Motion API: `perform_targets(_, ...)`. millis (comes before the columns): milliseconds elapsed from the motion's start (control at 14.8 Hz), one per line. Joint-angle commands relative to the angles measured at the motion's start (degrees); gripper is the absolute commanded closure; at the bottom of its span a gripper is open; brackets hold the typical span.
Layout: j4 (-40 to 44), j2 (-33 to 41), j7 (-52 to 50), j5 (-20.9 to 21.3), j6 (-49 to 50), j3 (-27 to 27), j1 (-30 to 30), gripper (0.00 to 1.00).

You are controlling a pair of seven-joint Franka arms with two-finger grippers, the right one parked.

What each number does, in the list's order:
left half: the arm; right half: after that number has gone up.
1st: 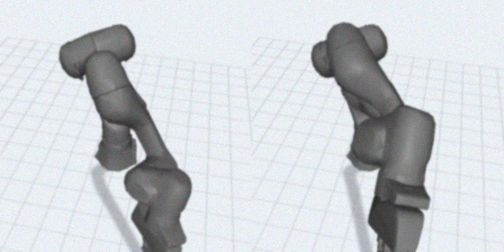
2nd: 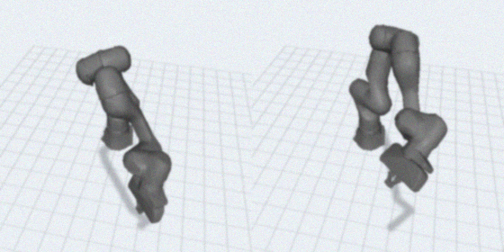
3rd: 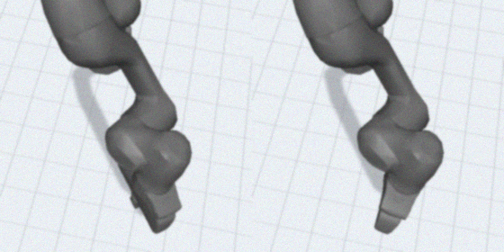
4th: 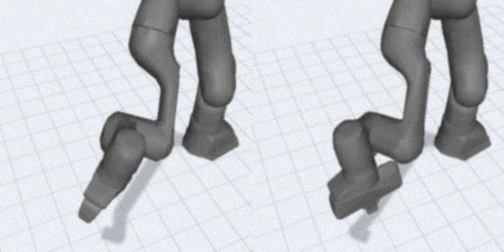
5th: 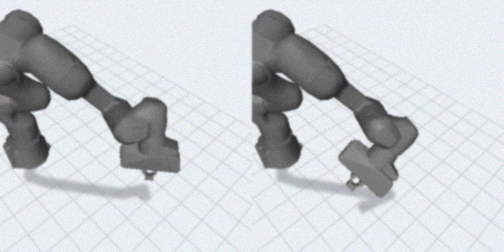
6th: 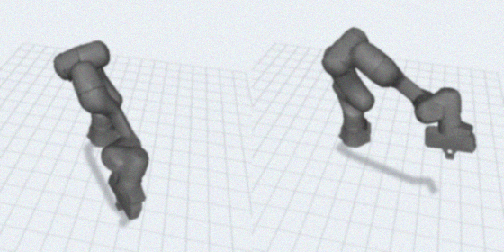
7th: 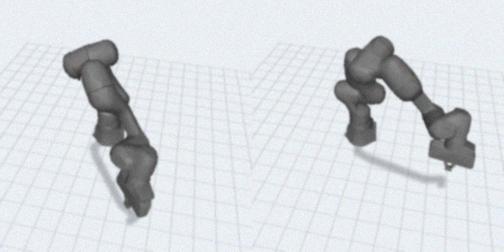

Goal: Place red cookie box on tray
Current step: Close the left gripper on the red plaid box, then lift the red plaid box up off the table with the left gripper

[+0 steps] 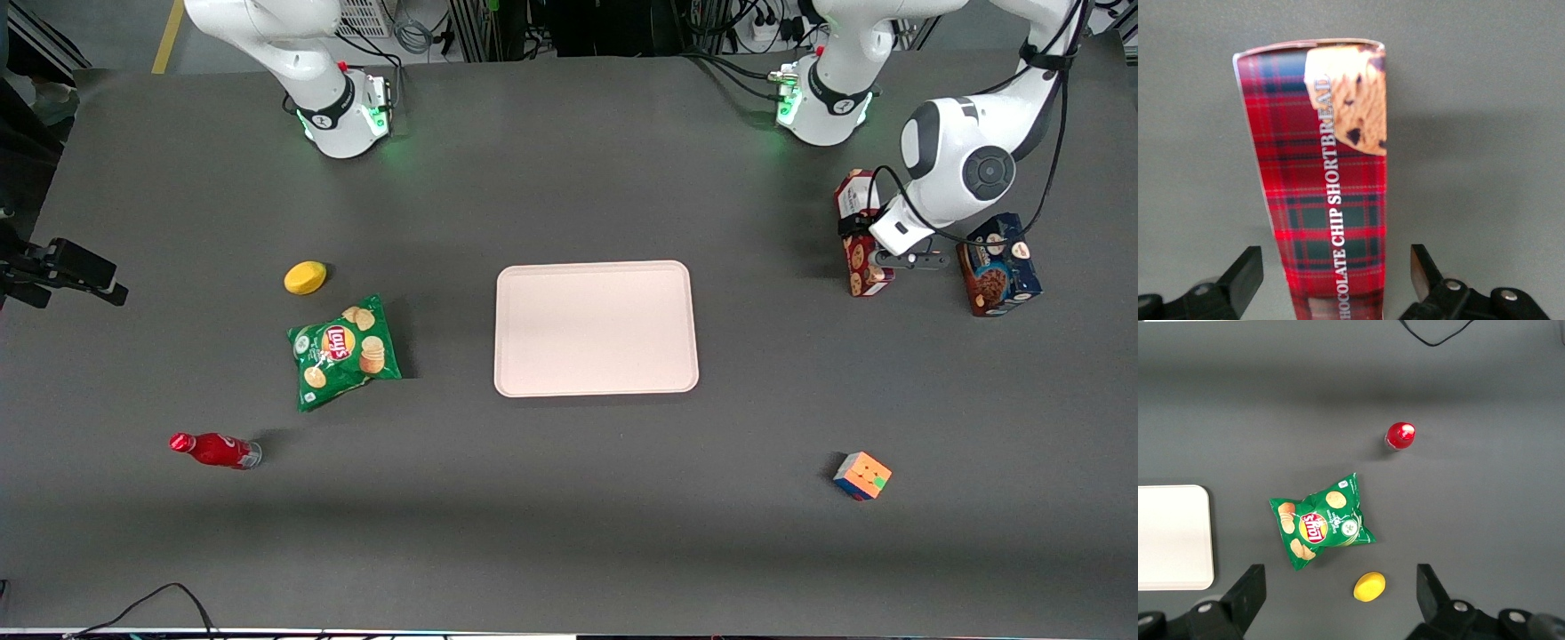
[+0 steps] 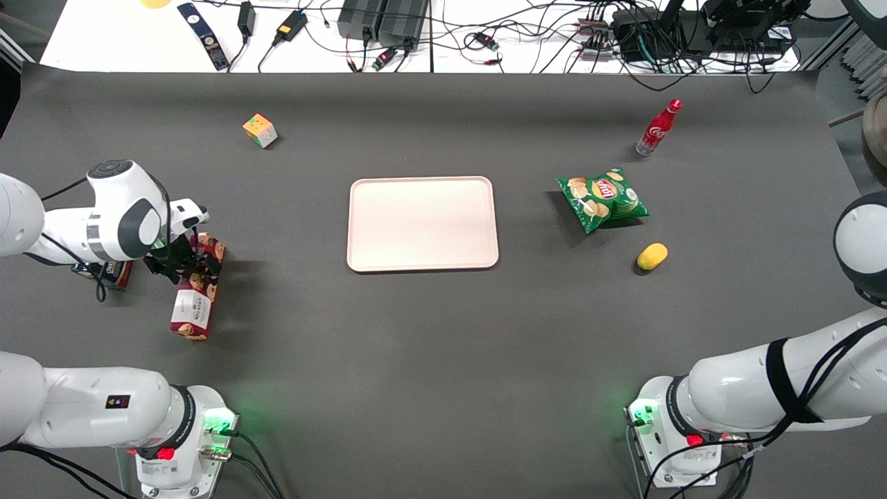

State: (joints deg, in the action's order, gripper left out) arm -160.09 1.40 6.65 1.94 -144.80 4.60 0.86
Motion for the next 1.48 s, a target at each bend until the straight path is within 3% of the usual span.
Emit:
perform_targets(0, -2.0, 0.5, 0.6, 0.6, -2.3, 0.1, 0.5, 0.22)
perform_targets(202, -2.0, 0.6, 0.0, 0.5, -2.2, 0.1, 0.4, 0.53)
perform_targets(539, -1.0, 1.5, -0.8, 0.4, -1.4, 0.0, 0.3, 0.70)
perform_targets(809, 6.6, 5.4, -1.2, 0.4, 9.8, -0.3, 0.2, 0.75)
perform_targets(1079, 21.7, 10.6, -3.7, 0.5, 32.1, -0.6, -0.2, 0.76)
perform_targets(1416, 41.1, 10.2, -3.9, -0.1, 49.2, -1.4, -0.6, 0.77)
